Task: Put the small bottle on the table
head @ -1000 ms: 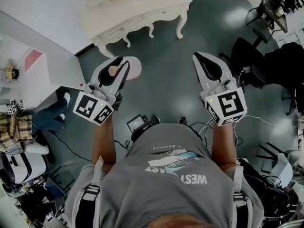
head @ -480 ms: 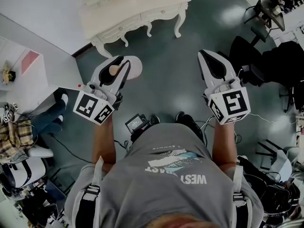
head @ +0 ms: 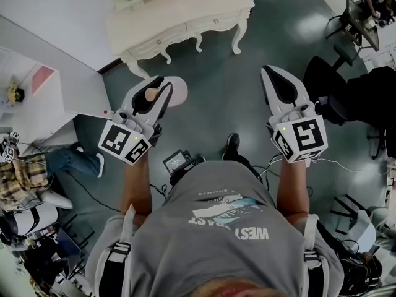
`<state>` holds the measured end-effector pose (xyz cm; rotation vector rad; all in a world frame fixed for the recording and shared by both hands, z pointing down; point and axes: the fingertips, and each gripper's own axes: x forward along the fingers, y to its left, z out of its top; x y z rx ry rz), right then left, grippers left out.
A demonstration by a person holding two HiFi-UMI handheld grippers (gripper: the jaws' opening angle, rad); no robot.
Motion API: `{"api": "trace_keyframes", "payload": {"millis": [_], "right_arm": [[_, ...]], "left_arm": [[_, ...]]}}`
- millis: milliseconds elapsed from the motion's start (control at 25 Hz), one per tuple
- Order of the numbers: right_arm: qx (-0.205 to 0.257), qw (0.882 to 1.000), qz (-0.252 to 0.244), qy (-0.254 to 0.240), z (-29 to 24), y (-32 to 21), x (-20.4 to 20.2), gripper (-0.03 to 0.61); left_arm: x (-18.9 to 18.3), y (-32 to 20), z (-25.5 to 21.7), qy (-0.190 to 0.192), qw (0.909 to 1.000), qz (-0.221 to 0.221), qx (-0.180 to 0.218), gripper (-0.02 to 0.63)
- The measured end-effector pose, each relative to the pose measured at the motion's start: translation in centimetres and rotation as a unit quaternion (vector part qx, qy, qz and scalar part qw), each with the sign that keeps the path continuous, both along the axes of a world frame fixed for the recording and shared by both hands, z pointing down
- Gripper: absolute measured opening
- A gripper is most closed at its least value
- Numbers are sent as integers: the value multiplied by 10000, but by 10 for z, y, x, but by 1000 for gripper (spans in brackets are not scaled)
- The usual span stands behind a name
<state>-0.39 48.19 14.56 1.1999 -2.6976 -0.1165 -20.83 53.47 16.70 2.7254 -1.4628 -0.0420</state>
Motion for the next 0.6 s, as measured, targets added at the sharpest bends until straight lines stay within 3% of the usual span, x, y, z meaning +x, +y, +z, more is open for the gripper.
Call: {"api": "trace_keyframes", "payload": {"millis": [600], "right_arm": [[-118,9970,-758,-140,15,-119,54,3]], "left_arm": [[65,-93,8,-20,9973,-730,-74,91]]}}
